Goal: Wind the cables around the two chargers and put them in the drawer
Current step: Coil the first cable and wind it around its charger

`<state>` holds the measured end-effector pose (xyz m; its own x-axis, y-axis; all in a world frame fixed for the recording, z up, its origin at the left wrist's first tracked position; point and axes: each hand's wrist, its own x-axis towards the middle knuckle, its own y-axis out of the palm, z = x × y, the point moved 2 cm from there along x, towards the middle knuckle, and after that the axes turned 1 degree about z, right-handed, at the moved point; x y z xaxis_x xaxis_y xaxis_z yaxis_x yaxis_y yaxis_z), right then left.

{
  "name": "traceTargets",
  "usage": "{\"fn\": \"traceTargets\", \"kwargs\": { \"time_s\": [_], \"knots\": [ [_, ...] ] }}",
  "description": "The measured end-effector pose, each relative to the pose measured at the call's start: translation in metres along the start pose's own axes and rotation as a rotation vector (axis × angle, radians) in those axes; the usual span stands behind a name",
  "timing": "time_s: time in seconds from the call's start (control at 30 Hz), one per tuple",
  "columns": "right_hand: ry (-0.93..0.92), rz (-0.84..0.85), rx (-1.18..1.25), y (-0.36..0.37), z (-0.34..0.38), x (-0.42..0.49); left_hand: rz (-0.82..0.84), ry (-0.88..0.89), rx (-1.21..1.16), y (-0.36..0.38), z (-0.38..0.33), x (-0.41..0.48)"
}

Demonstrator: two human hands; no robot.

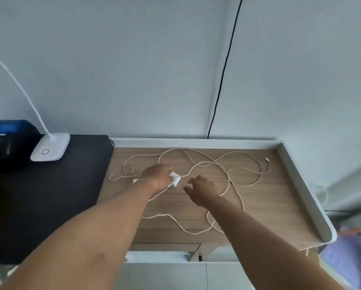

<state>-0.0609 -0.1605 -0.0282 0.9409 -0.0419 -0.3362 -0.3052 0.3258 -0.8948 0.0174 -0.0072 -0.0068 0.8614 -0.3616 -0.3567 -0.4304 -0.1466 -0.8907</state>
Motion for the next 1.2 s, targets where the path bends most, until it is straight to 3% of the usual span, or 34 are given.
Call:
{"fn": "traceTargets", "kwargs": {
  "time_s": [0.13, 0.23, 0.43, 0.57, 0.87, 1.2],
  "knots": [
    [0.045, 0.086, 0.016, 0.036, -0.001, -0.003, 0.007, -0.082, -0.089, 0.030, 0.005, 0.010],
    [0.044, 0.054, 0.000, 0.048, -0.002, -0.003, 0.000, -0.135, -0.161, 0.048, 0.008, 0.021],
    [-0.048, 0.023, 0.070, 0.067, 0.004, -0.013, -0.115, -0.157, -0.217, 0.064, 0.007, 0.032],
    [-0.117, 0.033, 0.092, 0.079, 0.012, -0.023, -0.088, -0.149, -0.283, 0.062, 0.013, 0.032],
    [-0.266, 0.074, 0.045, 0.081, 0.033, -0.031, -0.075, -0.170, -0.619, 0.038, 0.022, 0.003],
    [-0.062, 0.054, 0.156, 0.031, 0.014, -0.036, -0.028, -0.127, -1.212, -0.027, 0.023, -0.041]
  ]
}}
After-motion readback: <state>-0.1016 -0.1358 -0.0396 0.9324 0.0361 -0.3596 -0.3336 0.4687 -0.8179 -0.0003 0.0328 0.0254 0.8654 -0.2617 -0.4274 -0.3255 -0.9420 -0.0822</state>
